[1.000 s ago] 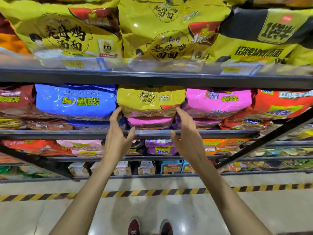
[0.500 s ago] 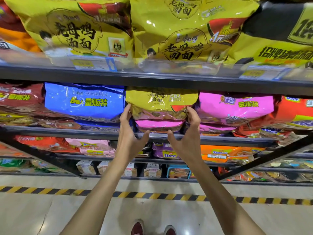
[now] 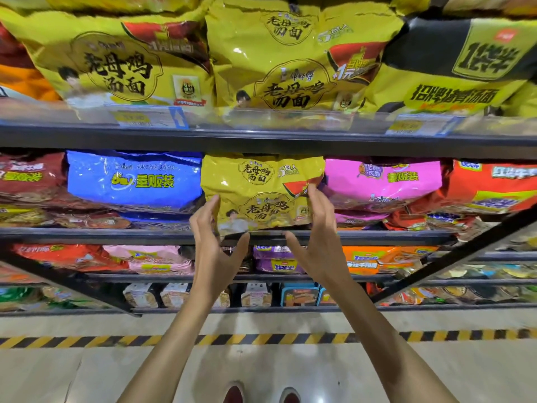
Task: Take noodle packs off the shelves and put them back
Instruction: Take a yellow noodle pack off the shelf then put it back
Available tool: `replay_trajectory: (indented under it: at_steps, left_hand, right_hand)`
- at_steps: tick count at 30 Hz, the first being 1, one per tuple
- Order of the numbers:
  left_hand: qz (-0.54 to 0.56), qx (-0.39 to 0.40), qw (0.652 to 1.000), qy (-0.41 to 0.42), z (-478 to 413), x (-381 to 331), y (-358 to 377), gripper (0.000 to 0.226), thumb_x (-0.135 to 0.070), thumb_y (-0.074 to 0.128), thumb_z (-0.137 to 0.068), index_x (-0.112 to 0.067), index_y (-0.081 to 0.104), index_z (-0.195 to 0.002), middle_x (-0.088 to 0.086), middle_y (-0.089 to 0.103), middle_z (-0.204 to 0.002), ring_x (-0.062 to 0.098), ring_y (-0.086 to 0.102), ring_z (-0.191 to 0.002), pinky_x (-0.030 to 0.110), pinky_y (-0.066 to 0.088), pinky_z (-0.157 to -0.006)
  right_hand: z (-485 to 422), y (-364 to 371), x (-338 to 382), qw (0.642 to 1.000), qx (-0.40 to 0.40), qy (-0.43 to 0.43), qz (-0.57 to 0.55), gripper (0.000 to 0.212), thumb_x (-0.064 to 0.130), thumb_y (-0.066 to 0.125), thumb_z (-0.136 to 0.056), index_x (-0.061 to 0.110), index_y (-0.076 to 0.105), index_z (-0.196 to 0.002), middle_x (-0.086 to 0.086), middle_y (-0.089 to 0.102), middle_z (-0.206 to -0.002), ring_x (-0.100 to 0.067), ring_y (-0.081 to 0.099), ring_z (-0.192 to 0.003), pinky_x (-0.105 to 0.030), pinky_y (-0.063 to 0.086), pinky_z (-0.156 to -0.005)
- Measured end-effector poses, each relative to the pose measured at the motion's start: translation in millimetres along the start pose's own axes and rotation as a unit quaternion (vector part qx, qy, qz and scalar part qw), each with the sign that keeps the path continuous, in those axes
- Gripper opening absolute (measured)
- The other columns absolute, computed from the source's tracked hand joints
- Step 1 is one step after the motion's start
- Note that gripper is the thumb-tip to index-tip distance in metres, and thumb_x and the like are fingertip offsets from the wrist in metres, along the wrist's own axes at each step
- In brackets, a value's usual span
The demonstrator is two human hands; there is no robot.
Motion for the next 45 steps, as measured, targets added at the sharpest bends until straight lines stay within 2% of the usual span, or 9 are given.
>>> replay_trajectory:
  at_steps: [3, 7, 13, 18, 23, 28, 34, 39, 45]
  left_hand:
    - [-0.007, 0.047, 0.998, -0.035, -2, 3, 9, 0.101, -0.026, 0.076, -0.088, -0.057, 0.004, -0.152, -0.002, 0.018, -0.162, 0.03, 0.022, -0.154, 0.054, 0.031, -0.12]
    - [-0.008, 0.078, 0.996, -0.045, -4, 2, 11, 0.101, -0.044, 0.071, -0.087, -0.076, -0.008, -0.141, -0.047, -0.002, -0.156, 0.008, 0.012, -0.156, 0.049, 0.027, -0.124]
    - [0.045, 0.024, 0.998, -0.028, 0, -20, -1, 0.085, -0.038, 0.062, -0.087, -0.041, 0.012, -0.156, -0.042, 0.013, -0.157, -0.009, 0.019, -0.15, 0.022, 0.025, -0.122]
    - [0.006, -0.012, 1.0, 0.012, 14, -29, -13, 0.079, -0.036, 0.059, -0.089, -0.013, 0.023, -0.156, -0.026, 0.031, -0.146, -0.019, 0.029, -0.135, 0.003, 0.025, -0.108]
    - [0.04, -0.007, 0.999, -0.023, 17, -40, -18, 0.081, -0.045, 0.058, -0.085, -0.024, 0.026, -0.157, -0.025, 0.035, -0.139, -0.016, 0.037, -0.127, 0.001, 0.029, -0.103]
    - [0.055, 0.031, 0.997, -0.04, 30, -49, -30, 0.083, -0.053, 0.058, -0.08, -0.031, 0.028, -0.154, -0.027, 0.036, -0.135, -0.026, 0.035, -0.121, -0.004, 0.03, -0.094]
    - [0.041, 0.081, 0.995, -0.037, 30, -52, -51, 0.072, -0.047, 0.057, -0.084, -0.032, 0.037, -0.151, -0.012, 0.047, -0.139, -0.021, 0.04, -0.124, 0.0, 0.032, -0.099]
    - [0.049, 0.089, 0.994, -0.039, 32, -56, -62, 0.069, -0.047, 0.058, -0.086, -0.035, 0.036, -0.15, -0.029, 0.041, -0.143, -0.014, 0.039, -0.131, 0.008, 0.032, -0.107]
    - [0.07, 0.09, 0.992, -0.051, 43, -79, -81, 0.066, -0.046, 0.059, -0.085, -0.046, 0.036, -0.146, -0.027, 0.042, -0.143, -0.012, 0.043, -0.132, 0.008, 0.037, -0.103]
  right_hand:
    - [1, 6, -3, 0.999, 0.009, 0.033, -0.005, 0.1, 0.021, 0.069, -0.089, 0.044, -0.003, -0.154, -0.005, 0.014, -0.167, -0.015, 0.015, -0.152, -0.023, 0.022, -0.11]
    - [1, 7, 7, 0.998, -0.032, 0.044, -0.037, 0.106, 0.016, 0.069, -0.084, 0.052, -0.003, -0.153, 0.005, 0.016, -0.166, -0.015, 0.016, -0.154, -0.009, 0.013, -0.114]
    - [9, -2, 31, 0.987, -0.09, 0.074, -0.108, 0.098, 0.007, 0.071, -0.08, 0.028, 0.015, -0.157, 0.01, 0.027, -0.16, -0.01, 0.025, -0.148, -0.026, 0.026, -0.119]
    - [18, -24, 31, 0.99, -0.122, 0.067, -0.029, 0.09, 0.02, 0.066, -0.075, 0.034, 0.027, -0.155, 0.008, 0.048, -0.143, -0.017, 0.048, -0.126, -0.03, 0.045, -0.096]
    - [23, -33, 37, 0.989, -0.077, 0.103, -0.072, 0.081, 0.034, 0.059, -0.08, 0.04, 0.027, -0.155, 0.021, 0.041, -0.148, -0.005, 0.041, -0.135, -0.031, 0.041, -0.105]
    - [41, -39, 55, 0.993, -0.073, 0.089, -0.02, 0.074, 0.044, 0.058, -0.091, 0.034, 0.025, -0.157, 0.021, 0.038, -0.145, 0.025, 0.032, -0.122, -0.005, 0.038, -0.089]
    - [53, -48, 76, 0.99, -0.048, 0.134, 0.003, 0.076, 0.049, 0.056, -0.084, 0.038, 0.028, -0.154, 0.007, 0.05, -0.142, -0.009, 0.053, -0.119, -0.039, 0.054, -0.088]
    - [56, -53, 94, 0.985, -0.014, 0.174, -0.016, 0.078, 0.048, 0.059, -0.081, 0.053, 0.022, -0.149, 0.015, 0.047, -0.138, -0.01, 0.052, -0.122, -0.044, 0.05, -0.096]
    - [74, -73, 122, 0.985, -0.037, 0.169, 0.001, 0.077, 0.049, 0.059, -0.08, 0.044, 0.03, -0.152, 0.016, 0.048, -0.142, -0.006, 0.048, -0.127, -0.032, 0.044, -0.091]
Point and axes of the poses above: each hand's wrist, its own z-axis away from the middle knuckle, its own y-axis out of the palm, x = y × z, the point moved 9 cm from there along -z, towards the middle knuckle
